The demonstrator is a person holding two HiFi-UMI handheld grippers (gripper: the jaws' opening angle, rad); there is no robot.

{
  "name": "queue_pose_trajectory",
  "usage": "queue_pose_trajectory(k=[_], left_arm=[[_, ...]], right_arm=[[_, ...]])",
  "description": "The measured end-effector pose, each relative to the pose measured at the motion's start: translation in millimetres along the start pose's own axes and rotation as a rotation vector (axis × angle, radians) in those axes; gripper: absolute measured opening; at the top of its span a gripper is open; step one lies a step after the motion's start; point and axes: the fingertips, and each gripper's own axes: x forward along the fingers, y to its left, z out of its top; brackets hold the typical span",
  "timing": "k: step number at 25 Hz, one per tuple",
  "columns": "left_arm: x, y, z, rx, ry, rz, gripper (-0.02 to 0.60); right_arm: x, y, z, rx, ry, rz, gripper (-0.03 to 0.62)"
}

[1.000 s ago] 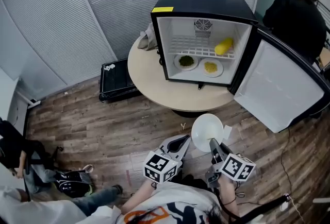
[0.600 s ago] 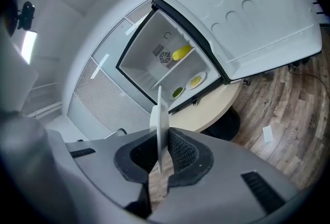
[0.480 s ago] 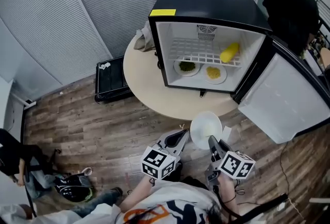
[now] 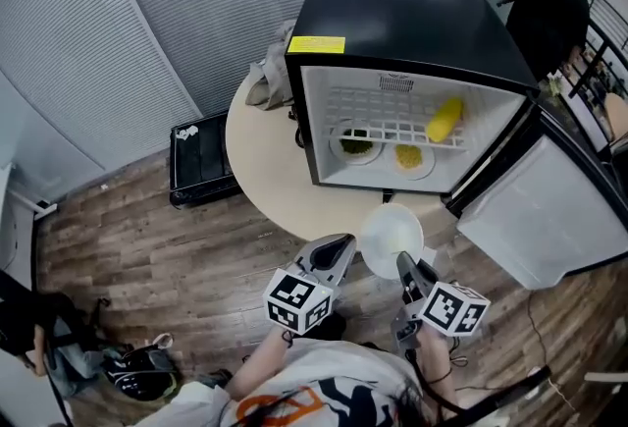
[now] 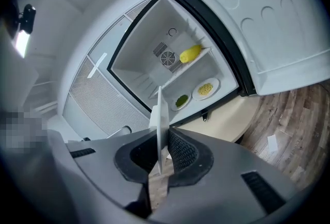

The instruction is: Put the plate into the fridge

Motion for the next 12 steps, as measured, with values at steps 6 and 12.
queue_pose_trajectory(k=[6, 12], left_arm=[[12.6, 32.0, 13.9, -0.003, -0.008, -0.019, 0.014], [23.8, 59.1, 19.7, -0.004, 0.001, -0.035, 0.014]], right_arm=[[25.8, 13.7, 28.2, -0.015, -0.029, -0.018, 0.034], [53.1, 18.2, 62.4, -0.072, -0.075, -0.025, 0.034]])
